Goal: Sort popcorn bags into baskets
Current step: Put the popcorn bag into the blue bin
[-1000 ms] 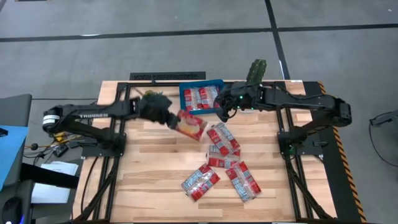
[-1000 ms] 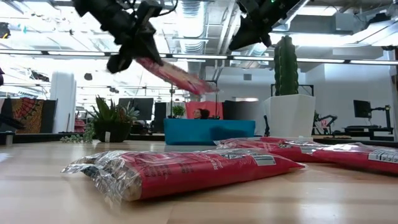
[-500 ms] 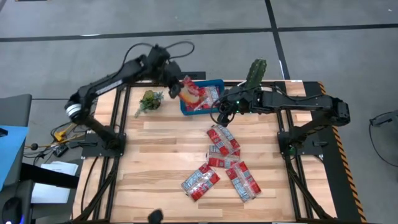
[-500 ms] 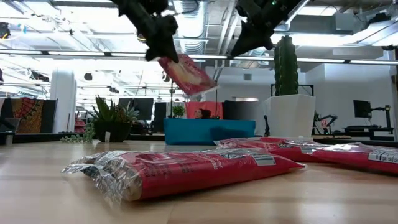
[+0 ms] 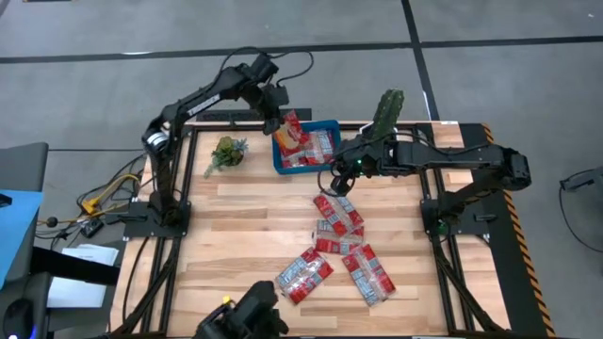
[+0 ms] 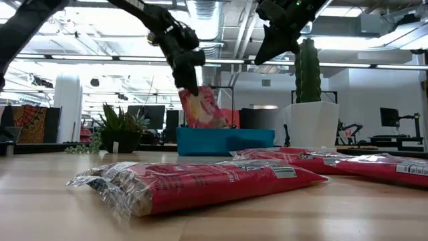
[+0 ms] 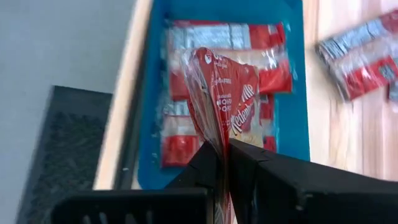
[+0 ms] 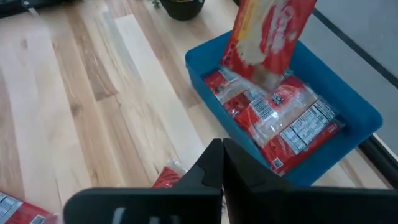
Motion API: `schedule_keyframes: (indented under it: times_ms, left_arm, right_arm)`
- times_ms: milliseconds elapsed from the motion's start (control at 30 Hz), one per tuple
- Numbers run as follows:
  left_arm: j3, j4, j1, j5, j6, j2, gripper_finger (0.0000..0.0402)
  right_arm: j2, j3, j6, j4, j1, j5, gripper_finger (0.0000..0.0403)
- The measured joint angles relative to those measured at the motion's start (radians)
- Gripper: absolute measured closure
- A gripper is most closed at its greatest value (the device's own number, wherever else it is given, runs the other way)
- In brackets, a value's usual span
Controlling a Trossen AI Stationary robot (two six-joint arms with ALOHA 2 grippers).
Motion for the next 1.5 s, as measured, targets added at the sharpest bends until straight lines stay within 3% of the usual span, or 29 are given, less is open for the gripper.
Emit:
schedule_keyframes:
  times_ms: [267, 500, 700, 1133, 1333, 1400, 1500]
  left_arm:
    - [0.011, -0.034, -0.007, 0.011, 0.105, 0.082, 0.0396]
    - [0.012, -0.026, -0.019, 0.004, 0.14, 0.092, 0.0392]
    - [0.012, -0.023, -0.036, -0.009, 0.197, 0.092, 0.0384]
    - [0.012, 0.072, -0.077, -0.211, 0.177, 0.092, 0.021]
    - [0.076, 0.05, -0.087, -0.326, 0.117, 0.092, 0.0154]
    - [0.131, -0.004, -0.087, -0.311, 0.066, 0.092, 0.0145]
    - [0.238, -0.095, -0.087, -0.163, -0.06, 0.092, 0.0144]
  right_arm:
    - [0.0, 0.0, 0.024, 0.0, 0.002, 0.0, 0.0375]
    - [0.0, 0.0, 0.025, 0.0, 0.002, 0.0, 0.0386]
    - [0.0, 0.0, 0.025, 0.0, 0.0, 0.0, 0.037]
    - [0.0, 0.0, 0.022, 0.0, -0.005, 0.0, 0.0378]
    - [0.0, 0.0, 0.023, -0.012, -0.005, 0.0, 0.0383]
    - [-0.001, 0.0, 0.047, -0.056, -0.005, -0.001, 0.038]
    - [-0.001, -0.006, 0.139, -0.181, 0.006, -0.001, 0.0375]
